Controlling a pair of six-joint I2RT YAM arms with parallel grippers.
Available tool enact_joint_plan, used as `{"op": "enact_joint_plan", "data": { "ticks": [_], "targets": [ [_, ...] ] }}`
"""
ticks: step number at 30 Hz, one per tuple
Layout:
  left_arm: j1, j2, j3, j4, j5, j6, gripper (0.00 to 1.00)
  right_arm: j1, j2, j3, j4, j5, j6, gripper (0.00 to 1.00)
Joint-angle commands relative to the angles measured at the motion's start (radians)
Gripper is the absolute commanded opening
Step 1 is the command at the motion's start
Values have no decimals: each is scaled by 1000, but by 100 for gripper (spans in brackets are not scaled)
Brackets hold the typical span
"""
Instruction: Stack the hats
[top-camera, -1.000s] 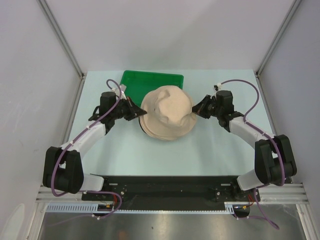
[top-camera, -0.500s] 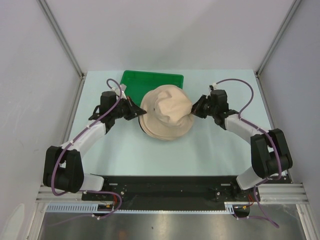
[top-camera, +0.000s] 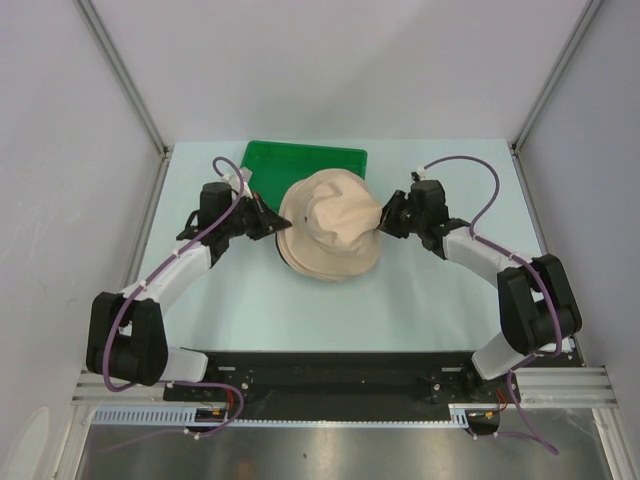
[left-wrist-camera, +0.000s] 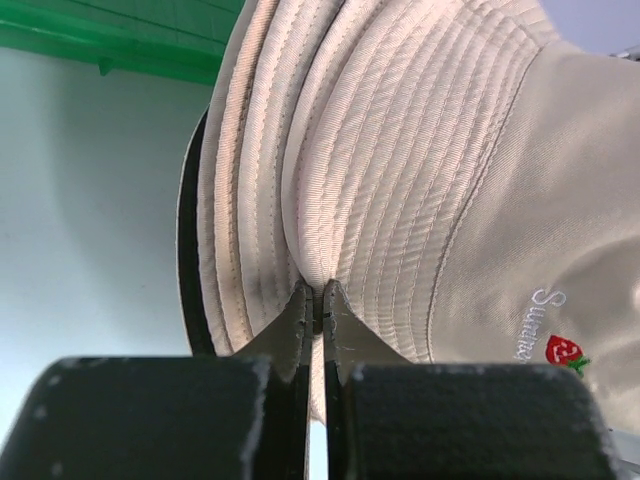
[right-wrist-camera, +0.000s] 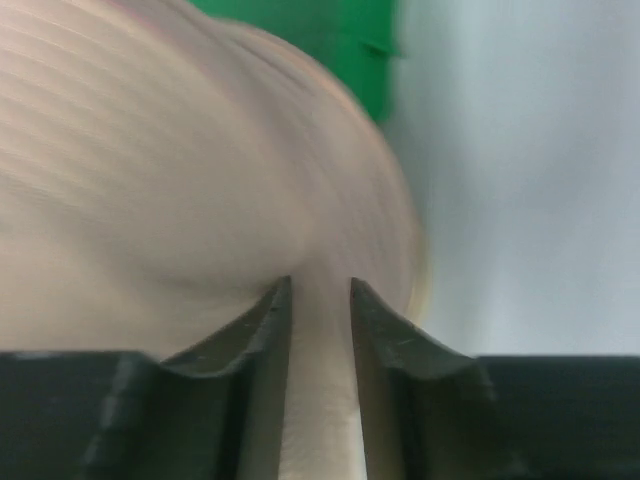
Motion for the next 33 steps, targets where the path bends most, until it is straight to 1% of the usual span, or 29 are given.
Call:
{"op": "enact_joint_plan", "data": {
  "ticks": [1,2,3,6,9,13,14,16,17,21,24,29,33],
  "targets": [
    [21,8,-20,-140,-101,62,0,29,8,-102,-336,87,-86,44],
    [21,2,-22,-142,-101,62,0,31,-7,-104,-346,101,-92,50],
    [21,-3,-23,-145,-101,62,0,27,-24,-108,-349,105,-95,59],
    [22,-17,-26,-154,-98,66,0,32,-67,-124,-357,107,-99,64],
    [19,-24,-31,-145,-63,78,0,34,-128,-145,-360,115,-81,66],
    [18,-52,-52,-128,-29,98,0,12,-246,-150,-417,153,-72,69],
    [14,-58,-57,-130,-26,109,1,1,-303,-156,-424,153,-66,70],
    [8,-76,-71,-127,-14,121,0,-32,-360,-168,-437,149,-57,70],
    [-1,-83,-75,-128,-14,132,0,-45,-422,-174,-437,145,-58,71],
    [-38,-103,-100,-122,2,146,0,-91,-539,-203,-414,113,-69,71],
    [-82,-95,-112,-113,8,146,0,-98,-578,-205,-402,116,-73,71],
    [-171,-80,-114,-99,10,129,0,-97,-573,-211,-356,81,-40,71],
    [-193,-92,-126,-100,8,117,0,-92,-552,-214,-319,58,-27,71]
  ]
}}
